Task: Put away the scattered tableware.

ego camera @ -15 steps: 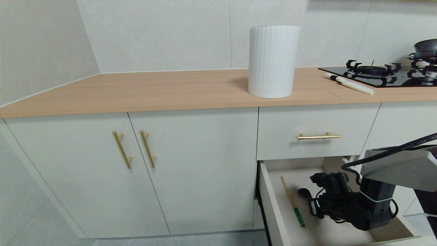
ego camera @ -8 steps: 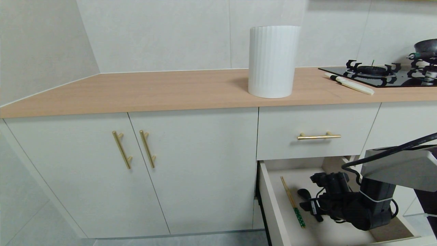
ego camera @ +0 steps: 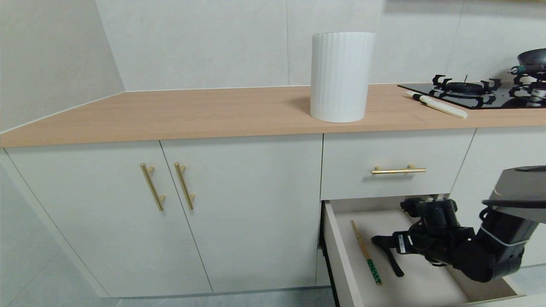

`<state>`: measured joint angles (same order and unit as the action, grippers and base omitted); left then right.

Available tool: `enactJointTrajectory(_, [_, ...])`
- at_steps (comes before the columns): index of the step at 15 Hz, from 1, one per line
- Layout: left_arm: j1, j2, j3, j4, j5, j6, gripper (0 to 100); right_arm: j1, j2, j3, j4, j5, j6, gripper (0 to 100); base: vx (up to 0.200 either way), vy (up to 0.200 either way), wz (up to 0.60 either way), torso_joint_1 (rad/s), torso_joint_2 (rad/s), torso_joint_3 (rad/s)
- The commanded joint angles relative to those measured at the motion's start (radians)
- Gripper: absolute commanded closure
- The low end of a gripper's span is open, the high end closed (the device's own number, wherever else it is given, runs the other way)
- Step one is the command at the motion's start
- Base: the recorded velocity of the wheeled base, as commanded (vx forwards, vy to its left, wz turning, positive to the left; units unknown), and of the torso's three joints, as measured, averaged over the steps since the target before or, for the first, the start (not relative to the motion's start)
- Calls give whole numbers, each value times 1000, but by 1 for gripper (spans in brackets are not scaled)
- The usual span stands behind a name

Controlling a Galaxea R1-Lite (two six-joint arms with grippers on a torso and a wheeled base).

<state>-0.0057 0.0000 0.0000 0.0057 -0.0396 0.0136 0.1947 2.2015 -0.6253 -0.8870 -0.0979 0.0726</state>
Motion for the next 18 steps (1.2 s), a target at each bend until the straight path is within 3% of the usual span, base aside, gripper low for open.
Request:
enactJointTrajectory(1, [0, 0, 0, 0, 1, -1, 0, 0, -333, 82, 108, 17, 18, 0, 0, 0, 0, 0, 0, 0])
enactJointTrajectory(4, [0, 0, 0, 0, 0, -1, 0, 0, -628, 125, 335, 195, 26, 0, 0, 0, 0, 0, 0, 0])
enactJointTrajectory(6, [0, 0, 0, 0, 1, 0, 0, 3, -783, 78, 614, 285, 12, 0, 0, 0, 0, 0, 0, 0])
enactJointTrajectory(8, [0, 0, 0, 0, 1, 2, 0, 3, -847, 29, 766, 330, -14, 0, 0, 0, 0, 0, 0, 0])
enactJointTrajectory(16, [0, 0, 0, 0, 0, 0, 0, 8, -850, 33, 832, 330, -92, 0, 0, 0, 0, 0, 0, 0])
enactJointTrajectory(18, [0, 0, 0, 0, 0, 0, 0, 31, -852, 30, 872, 330, -92, 0, -200, 0, 0, 7, 2, 0])
